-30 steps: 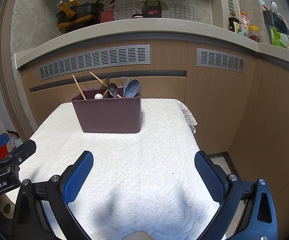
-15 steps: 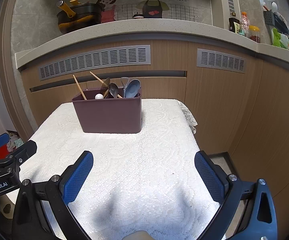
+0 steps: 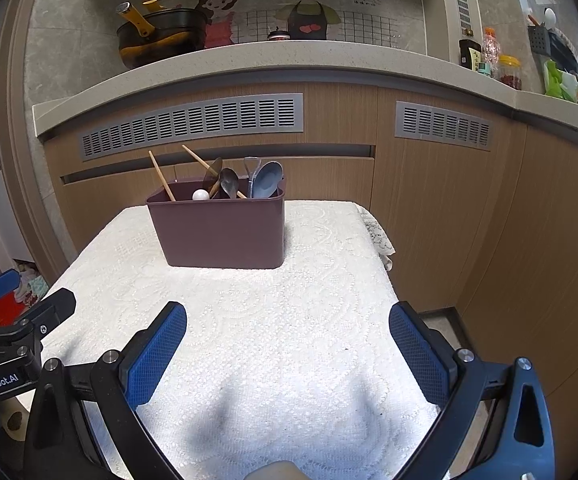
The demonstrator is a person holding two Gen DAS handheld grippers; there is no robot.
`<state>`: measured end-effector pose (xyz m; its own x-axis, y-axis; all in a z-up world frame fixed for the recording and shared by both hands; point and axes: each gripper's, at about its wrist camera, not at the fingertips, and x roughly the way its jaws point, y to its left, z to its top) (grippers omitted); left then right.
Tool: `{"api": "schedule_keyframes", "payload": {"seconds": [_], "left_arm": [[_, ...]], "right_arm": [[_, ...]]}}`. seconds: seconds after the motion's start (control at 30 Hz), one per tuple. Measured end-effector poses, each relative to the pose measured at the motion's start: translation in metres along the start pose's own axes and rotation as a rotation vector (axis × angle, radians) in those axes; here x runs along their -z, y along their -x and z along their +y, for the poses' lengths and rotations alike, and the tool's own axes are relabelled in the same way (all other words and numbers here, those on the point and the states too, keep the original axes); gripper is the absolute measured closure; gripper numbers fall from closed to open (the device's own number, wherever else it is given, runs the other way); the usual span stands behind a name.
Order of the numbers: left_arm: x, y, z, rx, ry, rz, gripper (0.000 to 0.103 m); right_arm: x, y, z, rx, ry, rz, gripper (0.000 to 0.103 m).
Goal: Organize utensils
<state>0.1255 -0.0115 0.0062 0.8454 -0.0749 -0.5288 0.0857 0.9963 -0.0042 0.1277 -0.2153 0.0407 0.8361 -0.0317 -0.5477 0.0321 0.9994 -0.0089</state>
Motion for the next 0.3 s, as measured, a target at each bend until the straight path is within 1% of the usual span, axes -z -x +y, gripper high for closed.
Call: {"api": "schedule_keyframes", "payload": {"seconds": [0.13,0.3], "left_arm": [[0.0001,-0.0023,0.003,0.003,0.01,0.008,0.0],[0.0012,-0.0035,0.0069,-0.012,0.02,0.012,0.0]], "right_arm": [[0.0,0.0,0.0004,0.002,0.002,-0.001,0.002],[-0.0008,-0.0004,-0.0007,-0.001,0.005,-0.001,0.002]]}}
